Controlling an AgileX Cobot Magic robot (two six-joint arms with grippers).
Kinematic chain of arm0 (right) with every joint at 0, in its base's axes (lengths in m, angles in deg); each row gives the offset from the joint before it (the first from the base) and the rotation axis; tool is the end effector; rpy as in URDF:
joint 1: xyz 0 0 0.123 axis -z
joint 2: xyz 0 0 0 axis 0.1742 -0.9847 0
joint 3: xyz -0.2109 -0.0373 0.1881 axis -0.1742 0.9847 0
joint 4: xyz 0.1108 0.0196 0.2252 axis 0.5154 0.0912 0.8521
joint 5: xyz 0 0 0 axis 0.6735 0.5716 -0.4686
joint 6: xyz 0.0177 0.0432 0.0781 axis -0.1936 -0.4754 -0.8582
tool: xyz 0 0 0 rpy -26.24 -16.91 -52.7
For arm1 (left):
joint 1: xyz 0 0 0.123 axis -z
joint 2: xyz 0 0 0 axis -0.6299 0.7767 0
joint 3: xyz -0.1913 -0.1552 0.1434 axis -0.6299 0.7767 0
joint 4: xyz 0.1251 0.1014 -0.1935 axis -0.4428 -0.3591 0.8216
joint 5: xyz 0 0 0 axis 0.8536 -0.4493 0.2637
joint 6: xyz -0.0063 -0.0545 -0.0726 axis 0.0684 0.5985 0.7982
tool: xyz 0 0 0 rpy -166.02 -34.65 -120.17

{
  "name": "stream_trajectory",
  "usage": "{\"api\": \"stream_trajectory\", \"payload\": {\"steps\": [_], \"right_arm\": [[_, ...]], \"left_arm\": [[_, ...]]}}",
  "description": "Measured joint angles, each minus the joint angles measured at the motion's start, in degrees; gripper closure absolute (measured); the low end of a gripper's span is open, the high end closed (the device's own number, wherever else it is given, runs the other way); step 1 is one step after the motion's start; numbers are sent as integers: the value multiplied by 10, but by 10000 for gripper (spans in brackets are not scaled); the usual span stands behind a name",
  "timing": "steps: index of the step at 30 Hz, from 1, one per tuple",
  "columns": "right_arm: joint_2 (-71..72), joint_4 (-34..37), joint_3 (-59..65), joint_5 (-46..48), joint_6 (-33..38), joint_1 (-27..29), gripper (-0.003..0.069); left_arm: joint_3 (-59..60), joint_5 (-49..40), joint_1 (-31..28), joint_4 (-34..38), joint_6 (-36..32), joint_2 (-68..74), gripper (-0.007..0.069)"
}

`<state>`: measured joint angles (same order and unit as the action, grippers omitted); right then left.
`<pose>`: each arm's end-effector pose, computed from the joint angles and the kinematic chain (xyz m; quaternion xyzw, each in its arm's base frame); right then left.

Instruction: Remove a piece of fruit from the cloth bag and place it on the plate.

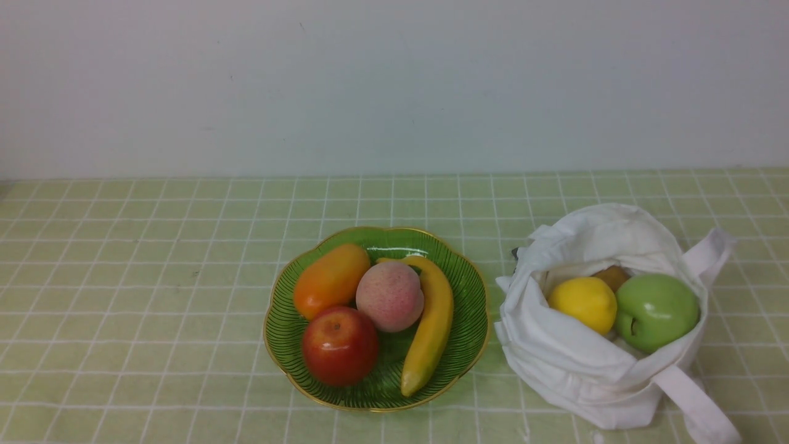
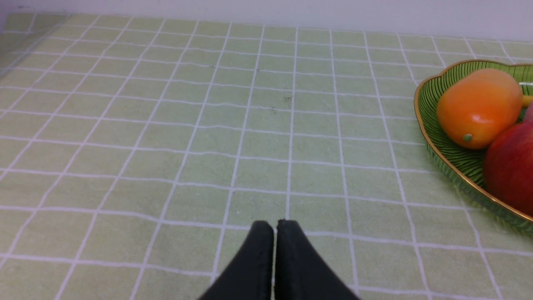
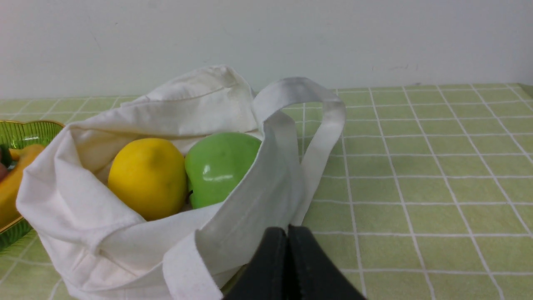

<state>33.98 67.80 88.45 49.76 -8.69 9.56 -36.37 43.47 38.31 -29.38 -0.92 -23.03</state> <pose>0.0530 0.0029 0.1723 0.0046 0.8023 0.0248 0.5964 0.0522 0.0017 0.1703 -0.0375 0.8087 -0.0122 0.5869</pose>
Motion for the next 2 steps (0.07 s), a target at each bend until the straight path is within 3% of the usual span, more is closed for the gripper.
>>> {"api": "stream_trajectory", "payload": {"steps": [2], "right_arm": [[0,0,0,0,0,0,673]], "left_arm": [[0,0,0,0,0,0,632]]}}
